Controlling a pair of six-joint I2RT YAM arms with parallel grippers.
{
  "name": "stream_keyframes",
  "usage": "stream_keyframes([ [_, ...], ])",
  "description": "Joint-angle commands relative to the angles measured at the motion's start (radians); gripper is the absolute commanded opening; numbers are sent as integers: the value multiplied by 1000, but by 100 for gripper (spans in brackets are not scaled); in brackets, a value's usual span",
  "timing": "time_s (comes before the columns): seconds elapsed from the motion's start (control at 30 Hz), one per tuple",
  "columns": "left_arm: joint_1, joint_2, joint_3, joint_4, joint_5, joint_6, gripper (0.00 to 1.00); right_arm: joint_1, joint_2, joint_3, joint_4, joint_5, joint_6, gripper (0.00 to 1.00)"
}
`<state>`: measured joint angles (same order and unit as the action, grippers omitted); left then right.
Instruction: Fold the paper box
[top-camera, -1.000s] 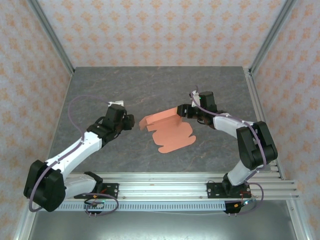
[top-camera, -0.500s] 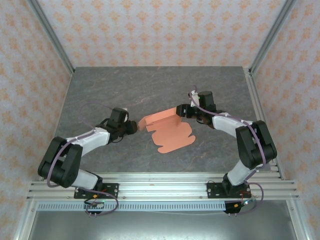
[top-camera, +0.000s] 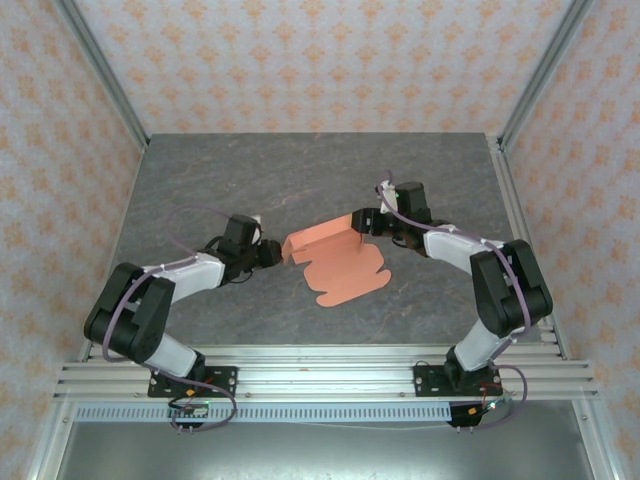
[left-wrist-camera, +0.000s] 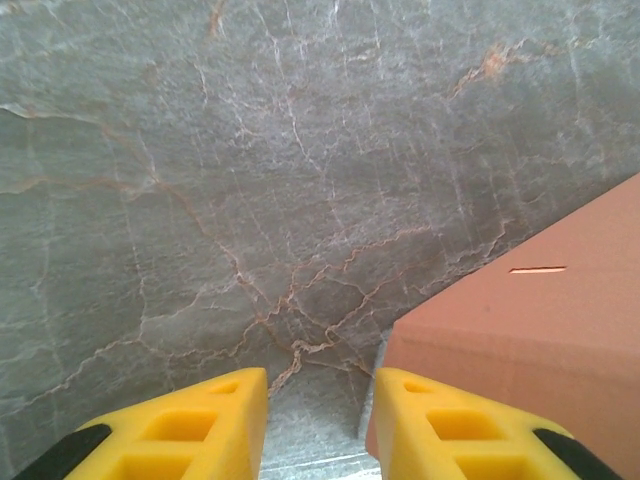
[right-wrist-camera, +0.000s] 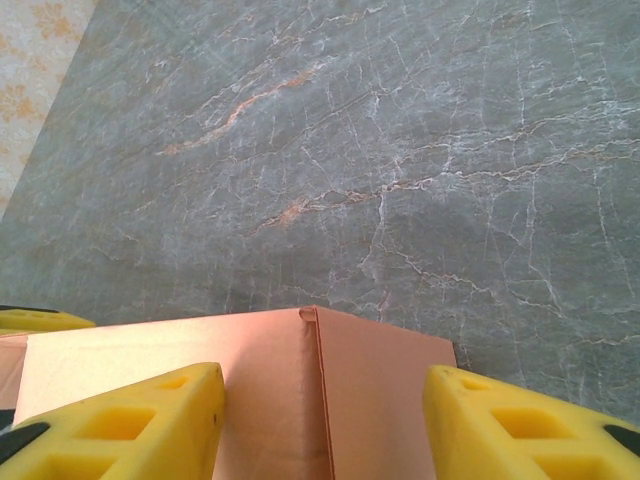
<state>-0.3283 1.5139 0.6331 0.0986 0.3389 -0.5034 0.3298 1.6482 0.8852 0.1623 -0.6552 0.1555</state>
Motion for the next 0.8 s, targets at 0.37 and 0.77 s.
stream_keyframes([
  [0.37, -30, -6, 0, 97, 27, -72, 32, 17, 28, 9, -33, 2, -17, 54],
  [0.77, -55, -7, -27, 202, 41, -118, 29, 17, 31, 1, -32, 5, -18, 53],
])
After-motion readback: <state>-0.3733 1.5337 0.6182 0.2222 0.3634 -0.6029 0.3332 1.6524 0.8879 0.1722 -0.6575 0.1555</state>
